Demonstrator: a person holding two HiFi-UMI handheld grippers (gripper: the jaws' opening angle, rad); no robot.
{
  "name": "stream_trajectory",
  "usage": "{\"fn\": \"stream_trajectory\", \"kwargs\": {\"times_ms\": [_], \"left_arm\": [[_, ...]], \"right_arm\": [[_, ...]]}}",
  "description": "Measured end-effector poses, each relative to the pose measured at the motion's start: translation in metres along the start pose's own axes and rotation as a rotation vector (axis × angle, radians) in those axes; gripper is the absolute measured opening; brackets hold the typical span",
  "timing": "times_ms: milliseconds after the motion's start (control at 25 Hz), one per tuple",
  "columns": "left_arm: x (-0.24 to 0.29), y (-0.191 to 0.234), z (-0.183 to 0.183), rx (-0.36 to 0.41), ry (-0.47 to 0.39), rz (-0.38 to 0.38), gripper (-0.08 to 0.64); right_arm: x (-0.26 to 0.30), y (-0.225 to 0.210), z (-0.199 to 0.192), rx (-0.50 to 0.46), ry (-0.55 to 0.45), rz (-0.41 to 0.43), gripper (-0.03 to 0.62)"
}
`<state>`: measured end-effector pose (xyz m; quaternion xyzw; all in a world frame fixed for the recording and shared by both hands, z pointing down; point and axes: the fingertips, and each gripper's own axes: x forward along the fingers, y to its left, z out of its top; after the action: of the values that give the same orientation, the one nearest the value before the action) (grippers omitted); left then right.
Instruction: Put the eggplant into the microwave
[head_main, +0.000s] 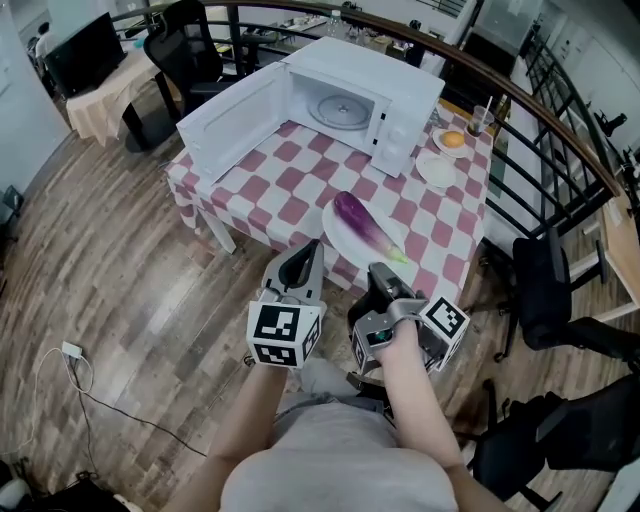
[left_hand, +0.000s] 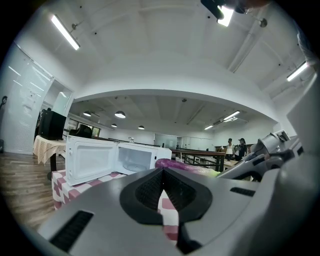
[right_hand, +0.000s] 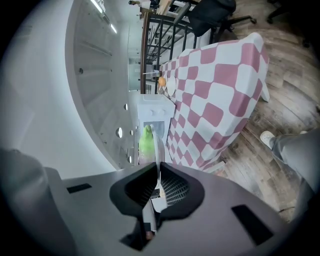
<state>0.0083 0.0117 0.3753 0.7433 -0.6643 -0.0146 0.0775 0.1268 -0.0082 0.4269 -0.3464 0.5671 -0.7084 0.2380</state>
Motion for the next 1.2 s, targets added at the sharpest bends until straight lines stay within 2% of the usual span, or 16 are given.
{"fn": "stream_trajectory", "kwargs": {"times_ms": [560, 1200], "left_arm": [[0.073, 0.055, 0.015, 0.009, 0.006, -0.034, -0.002], [0.155, 0.107, 0.028, 0.028, 0.048, -0.127, -0.002]], "right_arm": [[0.086, 0.018, 0.010, 0.019, -0.018, -0.009, 0.037], [0.177, 0.043, 0.026, 0.024, -0.068, -0.003, 0.035]]}}
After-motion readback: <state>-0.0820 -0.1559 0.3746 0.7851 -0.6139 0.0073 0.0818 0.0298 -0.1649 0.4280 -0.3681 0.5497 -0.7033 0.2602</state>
